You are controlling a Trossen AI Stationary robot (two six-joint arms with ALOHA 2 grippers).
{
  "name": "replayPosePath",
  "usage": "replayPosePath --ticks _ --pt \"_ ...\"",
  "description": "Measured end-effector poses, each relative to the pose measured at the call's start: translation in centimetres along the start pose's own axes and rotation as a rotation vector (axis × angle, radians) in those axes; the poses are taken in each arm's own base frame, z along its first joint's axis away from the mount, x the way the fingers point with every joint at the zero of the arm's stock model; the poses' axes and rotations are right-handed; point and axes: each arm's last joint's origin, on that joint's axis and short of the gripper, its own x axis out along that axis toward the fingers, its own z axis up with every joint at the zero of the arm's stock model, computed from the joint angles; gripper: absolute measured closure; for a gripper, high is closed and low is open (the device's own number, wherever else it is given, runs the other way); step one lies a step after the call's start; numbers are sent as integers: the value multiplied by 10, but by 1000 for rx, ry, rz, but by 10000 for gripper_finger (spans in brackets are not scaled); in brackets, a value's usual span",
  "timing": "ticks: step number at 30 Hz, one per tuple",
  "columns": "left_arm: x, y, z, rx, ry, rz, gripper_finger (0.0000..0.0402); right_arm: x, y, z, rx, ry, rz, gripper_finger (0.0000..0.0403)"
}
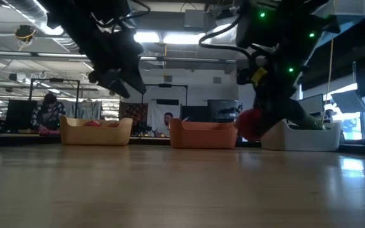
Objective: Sort produce into baskets
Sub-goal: Put the top tomato into the yellow bin
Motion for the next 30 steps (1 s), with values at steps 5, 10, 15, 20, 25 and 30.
replayPosePath --ticks 5,10,15,20,25,30 --pt "-5 -12 2 55 -51 -74 39 9 -8 10 14 -72 51 192" --pt "-10 -22 3 87 -99 -123 39 25 -5 5 20 -127 80 192" --pt "-15 -30 2 114 -134 -164 39 35 -7 2 47 -165 109 191" --pt "-19 -37 5 108 -181 -204 39 25 -24 5 49 -225 94 191" --pt "-24 -44 8 120 -239 -247 39 1 -46 9 126 -363 152 191" --pt "-29 -55 10 156 -312 -298 39 -24 -60 14 190 -551 273 191"
